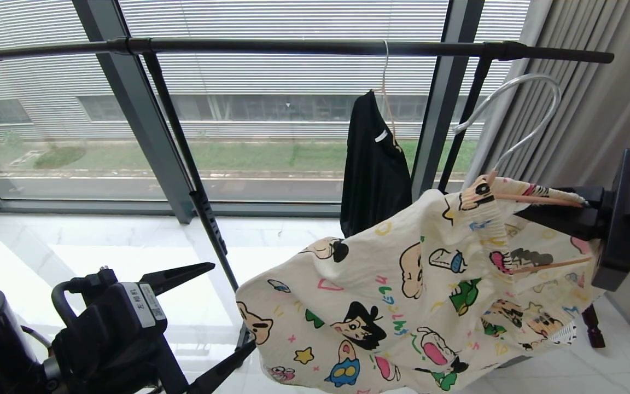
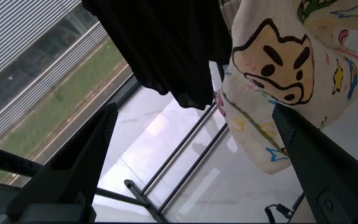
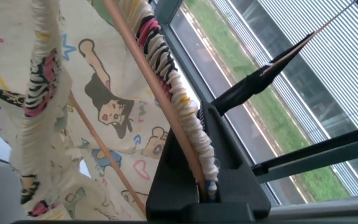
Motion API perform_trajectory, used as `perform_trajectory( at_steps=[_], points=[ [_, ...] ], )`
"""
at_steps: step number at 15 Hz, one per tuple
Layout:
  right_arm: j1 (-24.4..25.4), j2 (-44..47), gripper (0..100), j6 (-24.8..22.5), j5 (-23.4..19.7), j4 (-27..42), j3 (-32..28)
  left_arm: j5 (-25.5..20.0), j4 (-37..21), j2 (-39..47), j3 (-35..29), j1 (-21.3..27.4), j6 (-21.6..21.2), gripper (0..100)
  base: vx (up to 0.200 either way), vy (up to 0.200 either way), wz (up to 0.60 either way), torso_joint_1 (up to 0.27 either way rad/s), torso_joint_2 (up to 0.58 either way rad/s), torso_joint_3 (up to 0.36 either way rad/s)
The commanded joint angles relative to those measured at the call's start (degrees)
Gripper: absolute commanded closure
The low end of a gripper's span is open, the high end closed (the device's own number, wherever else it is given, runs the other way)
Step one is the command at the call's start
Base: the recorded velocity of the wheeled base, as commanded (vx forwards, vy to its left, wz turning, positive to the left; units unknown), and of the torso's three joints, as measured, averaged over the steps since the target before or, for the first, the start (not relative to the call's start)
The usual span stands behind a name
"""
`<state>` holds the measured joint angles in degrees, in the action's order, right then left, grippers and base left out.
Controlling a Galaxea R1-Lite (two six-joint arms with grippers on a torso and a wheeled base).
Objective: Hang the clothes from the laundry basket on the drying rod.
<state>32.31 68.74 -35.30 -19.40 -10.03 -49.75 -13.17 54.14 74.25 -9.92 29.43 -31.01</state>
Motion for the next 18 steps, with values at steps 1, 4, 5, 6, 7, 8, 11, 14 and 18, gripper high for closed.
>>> perform_trajectory(
  at_steps=[1, 4, 5, 6, 7, 8, 11, 14, 18],
  points=[
    [-0.3, 0.8, 100, 0.0, 0.1, -0.1, -0.1, 0.0, 0.0, -0.6, 0.1, -0.1, 0.0, 0, 0.000, 0.000, 0.00, 0.000, 0.00, 0.000],
    [-0.4, 0.9, 100, 0.0, 0.1, -0.1, -1.3, 0.0, -0.1, -0.8, 0.3, -0.1, 0.0, 0, 0.000, 0.000, 0.00, 0.000, 0.00, 0.000],
    [-0.4, 0.9, 100, 0.0, 0.1, -0.1, -1.4, 0.0, -0.1, -0.6, 0.2, 0.0, 0.0, 0, 0.000, 0.000, 0.00, 0.000, 0.00, 0.000],
    [-0.5, 0.9, 100, 0.0, 0.1, -0.1, -1.3, -0.1, -0.2, -0.5, 0.2, 0.1, 0.0, 0, 0.000, 0.000, 0.00, 0.000, 0.00, 0.000],
    [-0.8, 0.9, 100, 0.1, 0.2, -0.1, -1.3, -0.1, -0.2, -0.6, 0.2, 0.3, 0.0, 0, 0.000, 0.000, 0.00, 0.000, 0.00, 0.000],
    [-1.6, 1.1, 100, 0.1, 0.2, -0.2, -1.4, -0.4, -0.2, -0.6, 0.1, 0.3, 0.0, 0, 0.000, 0.000, 0.00, 0.000, 0.00, 0.000],
    [0.6, 1.3, 100, -0.1, 0.1, -0.1, -1.9, -1.2, -0.2, 1.3, -0.8, 0.4, 0.0, 0, 0.000, 0.000, 0.00, 0.000, 0.00, 0.000],
    [5.8, 1.5, 100, -0.2, 1.8, -0.1, -2.5, -0.8, 0.0, 7.2, -2.0, 0.6, 0.4, 0, 0.000, 0.000, 0.00, 0.000, 0.00, 0.000],
    [7.2, 1.5, 100, -0.2, 3.0, -0.1, -2.5, -0.8, 0.0, 9.6, -3.1, 0.6, 0.3, 0, 0.000, 0.000, 0.00, 0.000, 0.00, 0.000]
  ],
)
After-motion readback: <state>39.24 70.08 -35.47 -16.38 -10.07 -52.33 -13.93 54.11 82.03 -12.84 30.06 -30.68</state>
